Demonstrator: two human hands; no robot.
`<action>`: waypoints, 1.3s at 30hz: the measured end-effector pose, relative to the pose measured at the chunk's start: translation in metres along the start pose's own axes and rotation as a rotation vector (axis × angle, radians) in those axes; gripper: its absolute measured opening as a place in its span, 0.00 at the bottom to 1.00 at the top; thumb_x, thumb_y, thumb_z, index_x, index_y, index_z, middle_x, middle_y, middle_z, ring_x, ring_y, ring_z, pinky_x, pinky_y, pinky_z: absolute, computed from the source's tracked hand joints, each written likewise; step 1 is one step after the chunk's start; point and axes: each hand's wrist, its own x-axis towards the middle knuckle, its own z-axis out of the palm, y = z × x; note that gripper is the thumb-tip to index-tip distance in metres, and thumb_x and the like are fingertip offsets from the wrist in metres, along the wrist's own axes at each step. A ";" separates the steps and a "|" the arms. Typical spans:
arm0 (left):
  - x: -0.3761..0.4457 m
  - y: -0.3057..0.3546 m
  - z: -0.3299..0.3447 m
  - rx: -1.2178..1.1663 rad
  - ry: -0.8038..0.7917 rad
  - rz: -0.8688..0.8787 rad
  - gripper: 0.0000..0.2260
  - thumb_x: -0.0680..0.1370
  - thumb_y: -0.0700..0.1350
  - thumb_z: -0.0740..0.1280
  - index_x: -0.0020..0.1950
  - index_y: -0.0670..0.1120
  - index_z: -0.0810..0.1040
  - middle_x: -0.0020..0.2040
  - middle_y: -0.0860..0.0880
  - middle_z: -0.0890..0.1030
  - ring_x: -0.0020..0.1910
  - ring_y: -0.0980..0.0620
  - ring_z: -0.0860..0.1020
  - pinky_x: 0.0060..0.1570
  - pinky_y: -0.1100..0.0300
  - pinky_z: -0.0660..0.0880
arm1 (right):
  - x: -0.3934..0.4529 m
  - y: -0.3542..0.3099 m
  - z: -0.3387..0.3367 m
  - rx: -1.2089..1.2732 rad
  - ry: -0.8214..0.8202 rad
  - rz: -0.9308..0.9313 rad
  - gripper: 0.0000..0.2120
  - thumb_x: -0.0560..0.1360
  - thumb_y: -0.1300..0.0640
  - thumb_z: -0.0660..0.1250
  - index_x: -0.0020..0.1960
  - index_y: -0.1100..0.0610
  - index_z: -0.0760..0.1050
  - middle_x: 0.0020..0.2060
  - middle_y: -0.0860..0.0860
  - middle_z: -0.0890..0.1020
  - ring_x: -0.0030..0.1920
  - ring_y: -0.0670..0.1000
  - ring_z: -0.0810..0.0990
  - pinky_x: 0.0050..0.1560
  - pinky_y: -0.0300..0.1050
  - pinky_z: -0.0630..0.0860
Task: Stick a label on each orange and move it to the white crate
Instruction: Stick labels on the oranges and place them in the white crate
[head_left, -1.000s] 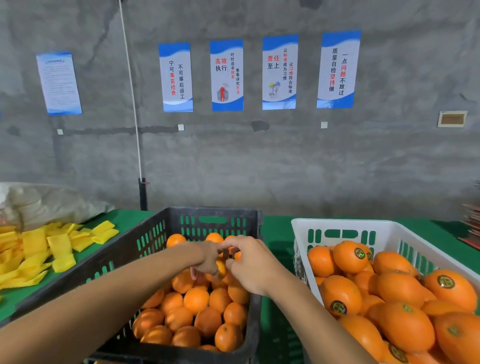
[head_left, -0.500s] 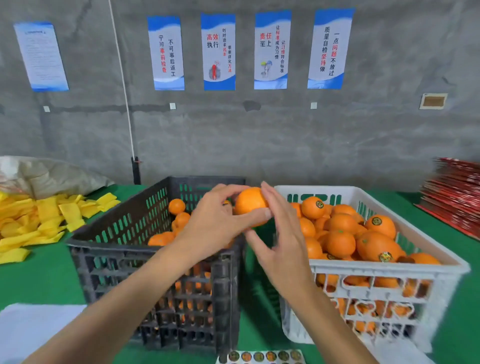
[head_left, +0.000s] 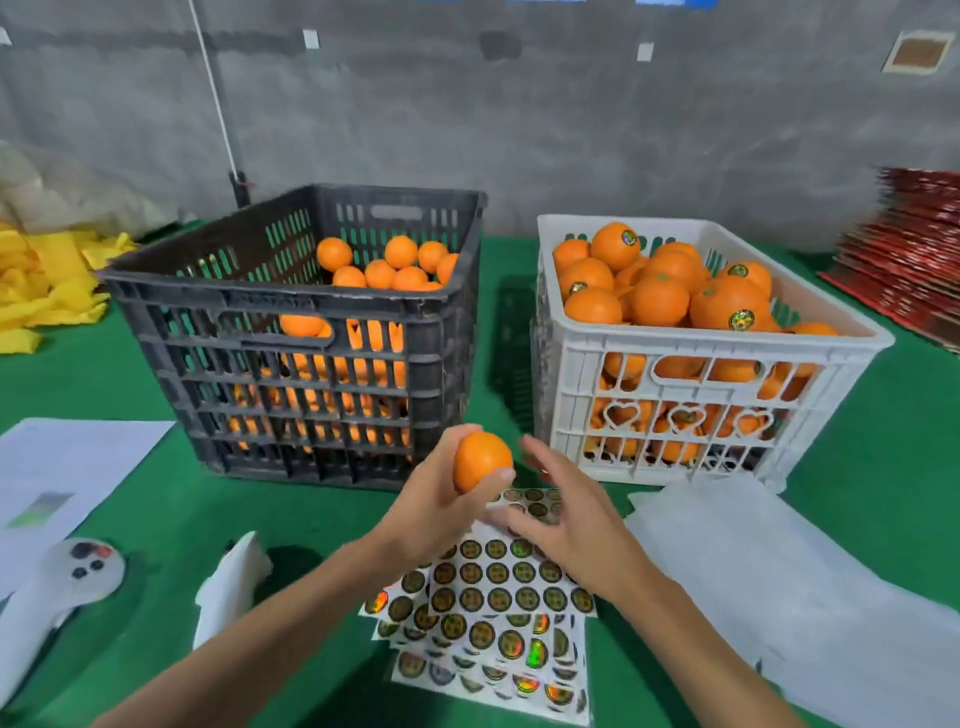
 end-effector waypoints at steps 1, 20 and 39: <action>-0.002 -0.014 0.000 -0.004 0.019 -0.028 0.16 0.82 0.55 0.68 0.67 0.61 0.68 0.46 0.52 0.81 0.40 0.60 0.81 0.44 0.64 0.77 | -0.002 0.004 0.000 -0.046 -0.082 0.015 0.45 0.69 0.23 0.66 0.79 0.39 0.57 0.76 0.34 0.63 0.74 0.35 0.62 0.73 0.41 0.66; -0.015 -0.067 0.002 -0.092 0.069 -0.002 0.27 0.77 0.72 0.63 0.72 0.66 0.63 0.48 0.45 0.83 0.43 0.49 0.83 0.49 0.50 0.82 | -0.013 0.019 0.018 0.066 0.001 0.095 0.04 0.76 0.46 0.74 0.50 0.41 0.87 0.55 0.31 0.82 0.63 0.37 0.74 0.63 0.28 0.66; -0.009 -0.030 0.007 -0.281 0.040 0.060 0.32 0.76 0.63 0.73 0.77 0.64 0.64 0.59 0.54 0.77 0.46 0.54 0.80 0.47 0.57 0.79 | 0.006 -0.053 0.012 -0.002 0.537 -0.013 0.05 0.79 0.56 0.71 0.52 0.51 0.85 0.50 0.39 0.83 0.55 0.41 0.79 0.56 0.43 0.78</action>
